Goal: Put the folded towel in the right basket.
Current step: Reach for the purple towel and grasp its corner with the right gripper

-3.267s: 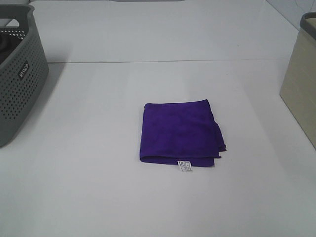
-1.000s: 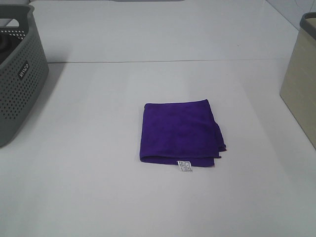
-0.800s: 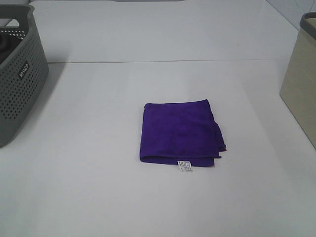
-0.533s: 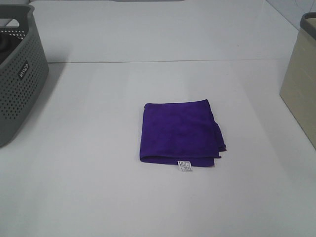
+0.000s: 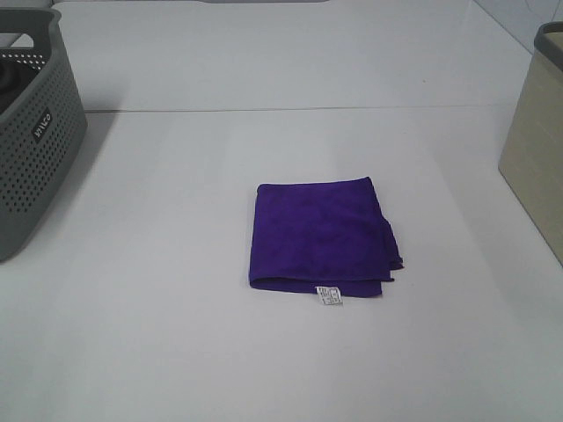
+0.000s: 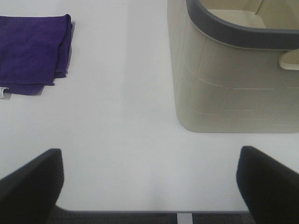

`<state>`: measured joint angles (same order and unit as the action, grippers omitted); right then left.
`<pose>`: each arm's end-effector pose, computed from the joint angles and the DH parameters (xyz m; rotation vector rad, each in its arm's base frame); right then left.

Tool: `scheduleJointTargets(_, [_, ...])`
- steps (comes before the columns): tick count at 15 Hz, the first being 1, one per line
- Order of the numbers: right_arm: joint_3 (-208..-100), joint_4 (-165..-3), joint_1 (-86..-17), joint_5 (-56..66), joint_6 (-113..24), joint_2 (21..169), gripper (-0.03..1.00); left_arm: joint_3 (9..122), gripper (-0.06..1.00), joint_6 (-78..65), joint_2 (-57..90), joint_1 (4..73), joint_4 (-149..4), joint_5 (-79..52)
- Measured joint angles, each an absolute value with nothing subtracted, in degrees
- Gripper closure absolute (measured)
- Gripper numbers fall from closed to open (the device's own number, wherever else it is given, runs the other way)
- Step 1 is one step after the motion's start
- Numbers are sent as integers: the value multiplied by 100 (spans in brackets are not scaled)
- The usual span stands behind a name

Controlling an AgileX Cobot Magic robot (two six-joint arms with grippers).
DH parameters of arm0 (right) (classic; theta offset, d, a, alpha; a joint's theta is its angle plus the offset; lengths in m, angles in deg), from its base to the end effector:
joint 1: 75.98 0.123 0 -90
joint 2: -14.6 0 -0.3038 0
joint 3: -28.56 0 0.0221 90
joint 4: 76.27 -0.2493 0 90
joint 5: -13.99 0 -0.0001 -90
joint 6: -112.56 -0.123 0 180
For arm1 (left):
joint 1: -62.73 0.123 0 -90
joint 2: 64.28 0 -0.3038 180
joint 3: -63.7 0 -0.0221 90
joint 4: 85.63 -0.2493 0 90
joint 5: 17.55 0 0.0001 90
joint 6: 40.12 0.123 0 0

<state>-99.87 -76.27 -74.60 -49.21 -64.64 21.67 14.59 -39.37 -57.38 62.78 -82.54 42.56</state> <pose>0.0043 0.0001 0.2440 -0.0776 2.1251 -0.0147 0.0031 -0.0057 0.2631 0.0147 2.0259 -0.0555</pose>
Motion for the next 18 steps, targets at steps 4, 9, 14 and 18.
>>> scheduleJointTargets(4, [-10726, -8102, -7460, -4950, -6561, 3720, 0, 1459, -5, -3937, -5738, 6278, -8254, 4256])
scheduleJointTargets(9, [-12731, -8779, -7460, -4944, -6567, 6843, 0, 1459, -5, -3937, -5738, 6278, -8254, 4256])
scheduleJointTargets(14, [-13218, -9890, -7460, -4761, -6309, 8538, 0, 1459, -5, -3937, -5738, 6278, -8254, 4256])
scheduleJointTargets(18, [-14445, -10297, -6704, -3706, -6017, 11415, 3, 1459, -5, -3937, -5738, 6278, -8254, 4256])
